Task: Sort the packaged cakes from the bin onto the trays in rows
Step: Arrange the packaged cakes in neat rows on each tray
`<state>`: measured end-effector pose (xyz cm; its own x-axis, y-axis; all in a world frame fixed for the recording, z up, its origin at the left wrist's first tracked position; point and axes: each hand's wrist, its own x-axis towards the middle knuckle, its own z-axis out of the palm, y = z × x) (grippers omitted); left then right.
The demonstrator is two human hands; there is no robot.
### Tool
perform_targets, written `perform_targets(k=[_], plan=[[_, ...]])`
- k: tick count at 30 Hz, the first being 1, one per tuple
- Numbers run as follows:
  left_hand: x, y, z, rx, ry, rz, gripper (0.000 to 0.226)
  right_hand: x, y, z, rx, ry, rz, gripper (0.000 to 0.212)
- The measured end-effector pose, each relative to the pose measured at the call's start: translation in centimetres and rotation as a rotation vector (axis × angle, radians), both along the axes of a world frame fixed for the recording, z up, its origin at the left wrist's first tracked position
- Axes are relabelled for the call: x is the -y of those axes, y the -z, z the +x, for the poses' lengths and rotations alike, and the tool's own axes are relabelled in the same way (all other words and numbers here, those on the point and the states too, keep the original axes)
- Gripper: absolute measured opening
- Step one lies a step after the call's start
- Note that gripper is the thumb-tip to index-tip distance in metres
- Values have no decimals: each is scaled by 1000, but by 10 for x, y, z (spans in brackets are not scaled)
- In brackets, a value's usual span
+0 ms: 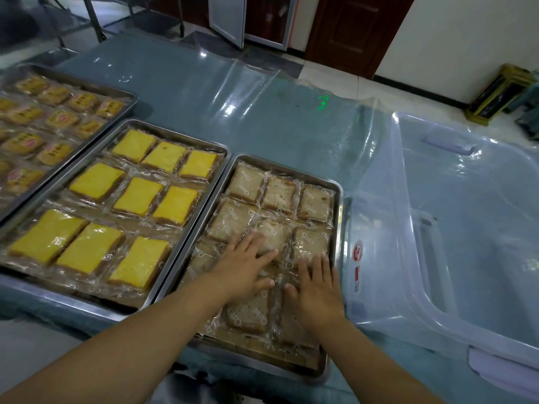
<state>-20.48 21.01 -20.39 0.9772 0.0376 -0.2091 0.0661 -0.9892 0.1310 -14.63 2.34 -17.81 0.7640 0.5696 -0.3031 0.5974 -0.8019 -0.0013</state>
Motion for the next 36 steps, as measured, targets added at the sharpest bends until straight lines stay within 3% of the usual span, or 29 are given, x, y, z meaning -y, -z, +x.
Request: perform_targets(k=[12, 20, 32, 36], plan=[[-5, 0, -3, -112, -4, -59, 66, -7, 8, -7, 24, 68, -25, 68], [-37, -14, -25, 69, 5, -172, 59, -34, -7, -23, 111, 88, 196, 55], [-202, -40, -111, 79, -89, -221, 59, -201, -29, -102, 194, -35, 239, 48], [-262, -34, -152, 159, -71, -205, 59, -267, -29, -145, 189, -58, 281, 48]])
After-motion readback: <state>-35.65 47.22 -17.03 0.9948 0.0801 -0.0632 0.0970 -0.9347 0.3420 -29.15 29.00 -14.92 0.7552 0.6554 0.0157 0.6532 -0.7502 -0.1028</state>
